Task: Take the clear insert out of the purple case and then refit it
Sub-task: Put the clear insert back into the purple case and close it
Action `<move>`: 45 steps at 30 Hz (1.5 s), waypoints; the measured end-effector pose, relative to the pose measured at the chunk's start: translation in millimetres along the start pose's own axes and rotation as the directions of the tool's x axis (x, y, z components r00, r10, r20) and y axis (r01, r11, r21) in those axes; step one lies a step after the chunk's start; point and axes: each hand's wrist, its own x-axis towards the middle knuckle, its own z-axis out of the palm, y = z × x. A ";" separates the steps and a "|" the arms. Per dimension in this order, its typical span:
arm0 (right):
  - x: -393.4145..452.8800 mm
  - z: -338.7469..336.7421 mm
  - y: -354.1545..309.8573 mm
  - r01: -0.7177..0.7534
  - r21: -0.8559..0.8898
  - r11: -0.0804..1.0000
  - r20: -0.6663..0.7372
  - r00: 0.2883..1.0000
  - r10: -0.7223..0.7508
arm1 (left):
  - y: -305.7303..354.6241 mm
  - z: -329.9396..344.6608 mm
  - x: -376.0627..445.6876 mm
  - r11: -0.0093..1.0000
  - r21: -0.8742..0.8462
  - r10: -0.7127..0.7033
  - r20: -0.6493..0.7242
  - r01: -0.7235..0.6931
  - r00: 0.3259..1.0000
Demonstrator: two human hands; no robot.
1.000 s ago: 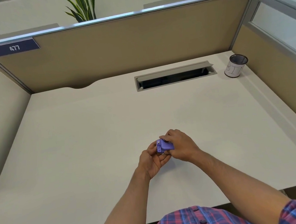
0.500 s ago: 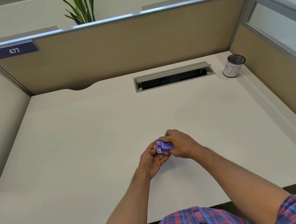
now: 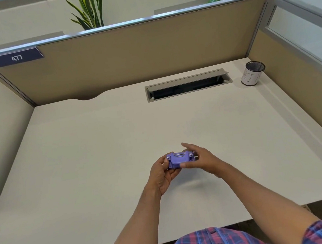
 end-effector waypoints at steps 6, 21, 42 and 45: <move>-10.3 -6.1 14.9 -0.057 0.254 0.966 -0.114 0.989 0.089 | -1.5 -4.9 -2.1 0.998 0.048 0.050 -0.001 -0.050 0.999; -5.6 -7.0 10.5 -0.119 0.319 0.940 -0.242 0.949 0.202 | -4.2 -3.3 -8.4 0.997 0.068 -0.033 0.064 0.029 0.997; -8.5 2.0 13.0 -0.220 0.308 0.926 -0.058 0.967 0.249 | 1.0 2.4 2.7 0.938 0.345 0.111 -0.346 0.016 0.932; -6.4 4.8 10.8 -0.203 0.287 0.936 -0.124 0.961 0.247 | 2.4 1.1 1.9 0.938 0.346 0.104 -0.290 0.003 0.951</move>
